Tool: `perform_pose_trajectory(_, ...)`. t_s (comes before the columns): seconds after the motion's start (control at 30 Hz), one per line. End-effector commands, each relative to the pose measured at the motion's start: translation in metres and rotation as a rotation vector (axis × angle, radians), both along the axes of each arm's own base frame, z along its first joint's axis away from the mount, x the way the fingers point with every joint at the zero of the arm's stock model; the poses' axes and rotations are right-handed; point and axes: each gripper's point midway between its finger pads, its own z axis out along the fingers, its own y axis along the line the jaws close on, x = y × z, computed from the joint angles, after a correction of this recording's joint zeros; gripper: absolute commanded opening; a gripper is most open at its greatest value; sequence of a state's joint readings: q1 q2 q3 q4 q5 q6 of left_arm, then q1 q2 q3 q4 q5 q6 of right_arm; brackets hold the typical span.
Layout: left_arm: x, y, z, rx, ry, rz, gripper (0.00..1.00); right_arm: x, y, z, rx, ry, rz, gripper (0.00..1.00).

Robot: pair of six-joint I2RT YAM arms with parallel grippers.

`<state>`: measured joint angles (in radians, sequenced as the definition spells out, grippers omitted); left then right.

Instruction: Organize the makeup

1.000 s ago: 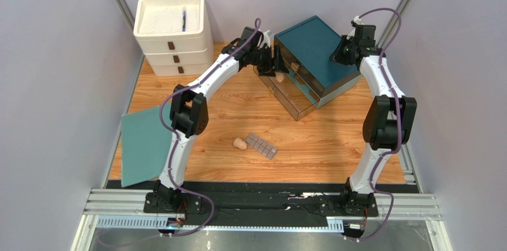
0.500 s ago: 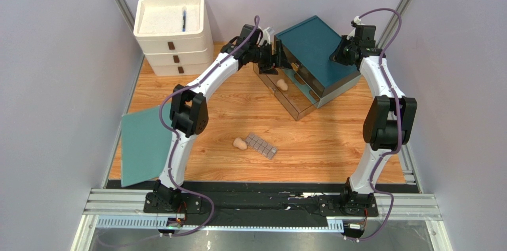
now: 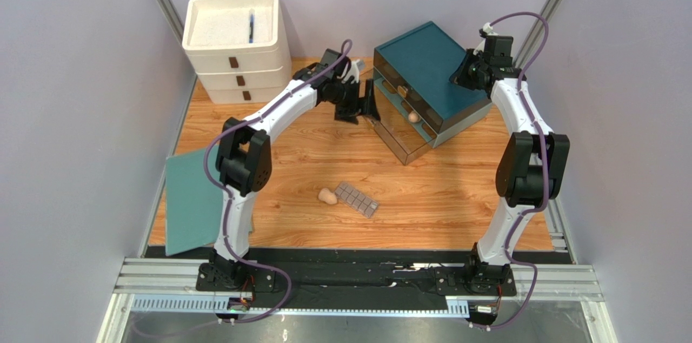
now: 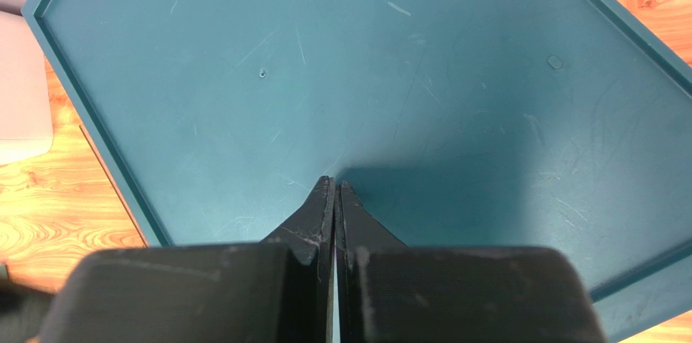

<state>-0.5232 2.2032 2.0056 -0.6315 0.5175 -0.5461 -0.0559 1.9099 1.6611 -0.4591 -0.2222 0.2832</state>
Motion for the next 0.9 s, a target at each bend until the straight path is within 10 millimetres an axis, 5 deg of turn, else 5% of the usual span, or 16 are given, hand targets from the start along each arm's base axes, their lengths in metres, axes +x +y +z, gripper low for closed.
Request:
perform_pose_trajectory(0.0,-0.052,0.067,0.005,0.223,-0.057,-0.028,0.88,-0.068,0.019,-0.08,0.028,0.353,0.066,0.0)
perform_pose_trajectory(0.07,-0.071,0.086,0.009,0.274,-0.083,-0.02,0.88,-0.071,0.019,-0.08,0.023,0.354,0.068,0.0)
perform_pose_trajectory(0.1,-0.089,0.098,-0.009,0.318,-0.04,-0.029,0.88,-0.072,0.019,-0.081,0.02,0.356,0.071,0.0)
perform_pose_trajectory(0.2,-0.122,0.118,-0.02,0.4,-0.03,-0.046,0.88,-0.075,0.019,-0.081,0.019,0.359,0.077,0.0)
perform_pose_trajectory(0.4,-0.174,0.129,-0.046,0.601,-0.017,-0.199,0.89,-0.081,0.023,-0.082,0.035,0.367,0.099,0.0)
perform_pose_trajectory(0.87,-0.182,0.126,-0.106,0.72,0.095,-0.206,0.88,-0.09,0.025,-0.082,0.033,0.372,0.116,0.0)
